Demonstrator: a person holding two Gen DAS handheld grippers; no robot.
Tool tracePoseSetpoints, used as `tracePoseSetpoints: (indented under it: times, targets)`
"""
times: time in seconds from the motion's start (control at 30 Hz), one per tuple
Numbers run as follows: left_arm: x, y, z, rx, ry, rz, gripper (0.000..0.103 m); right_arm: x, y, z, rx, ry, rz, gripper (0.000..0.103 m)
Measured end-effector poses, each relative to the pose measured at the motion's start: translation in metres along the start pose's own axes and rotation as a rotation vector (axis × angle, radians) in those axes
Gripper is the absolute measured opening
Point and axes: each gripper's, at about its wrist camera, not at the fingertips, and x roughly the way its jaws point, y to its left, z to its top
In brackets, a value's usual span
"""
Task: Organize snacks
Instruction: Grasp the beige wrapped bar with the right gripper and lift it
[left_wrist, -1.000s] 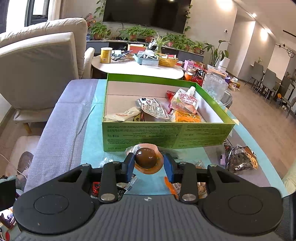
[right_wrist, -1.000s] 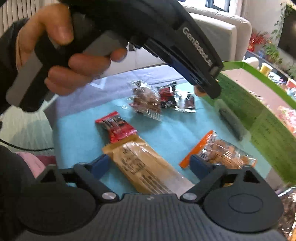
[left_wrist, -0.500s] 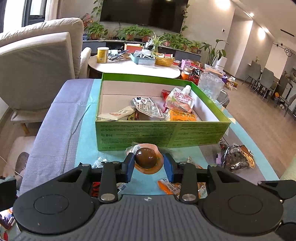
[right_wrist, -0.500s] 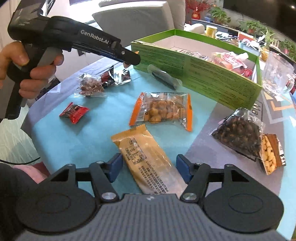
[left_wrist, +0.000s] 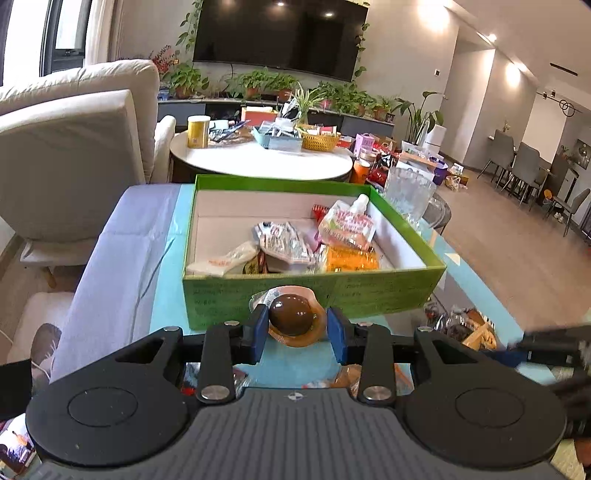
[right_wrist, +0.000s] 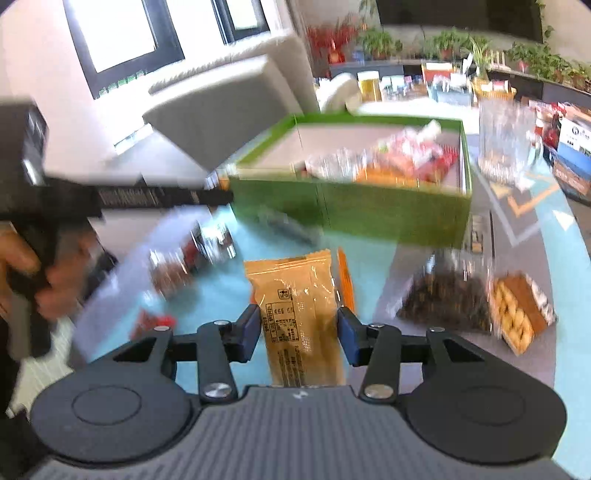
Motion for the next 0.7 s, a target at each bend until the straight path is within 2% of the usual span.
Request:
tracePoseSetpoints:
  times: [0.23, 0.3, 0.4, 0.47, 0.53, 0.63, 0.7]
  targets:
    - [0.008, -0.004, 0.027, 0.019, -0.052, 0.021, 0.032, -0.001, -0.016, 0.046, 0.063, -0.200, -0.084, 0.047]
    - [0.011, -0.002, 0.032, 0.007, -0.056, 0.031, 0.032, 0.002, -0.021, 0.055, 0.063, -0.221, -0.114, 0.047]
    - [0.014, 0.003, 0.033, -0.006, -0.058, 0.019, 0.032, 0.009, -0.026, 0.055, 0.030, -0.146, -0.094, 0.047]
    - [0.019, 0.004, 0.029, -0.006, -0.046, 0.019, 0.032, 0.016, -0.023, 0.041, -0.031, -0.077, -0.096, 0.057]
    - [0.026, 0.006, 0.026, -0.015, -0.026, 0.022, 0.032, 0.027, -0.019, 0.019, -0.090, -0.011, -0.134, 0.079]
    - [0.034, 0.006, 0.022, -0.026, 0.004, 0.020, 0.032, 0.048, -0.017, -0.007, -0.140, 0.087, -0.178, 0.079]
    - [0.036, 0.005, 0.021, -0.016, 0.013, 0.016, 0.032, 0.051, -0.019, -0.016, -0.101, 0.106, -0.173, 0.079]
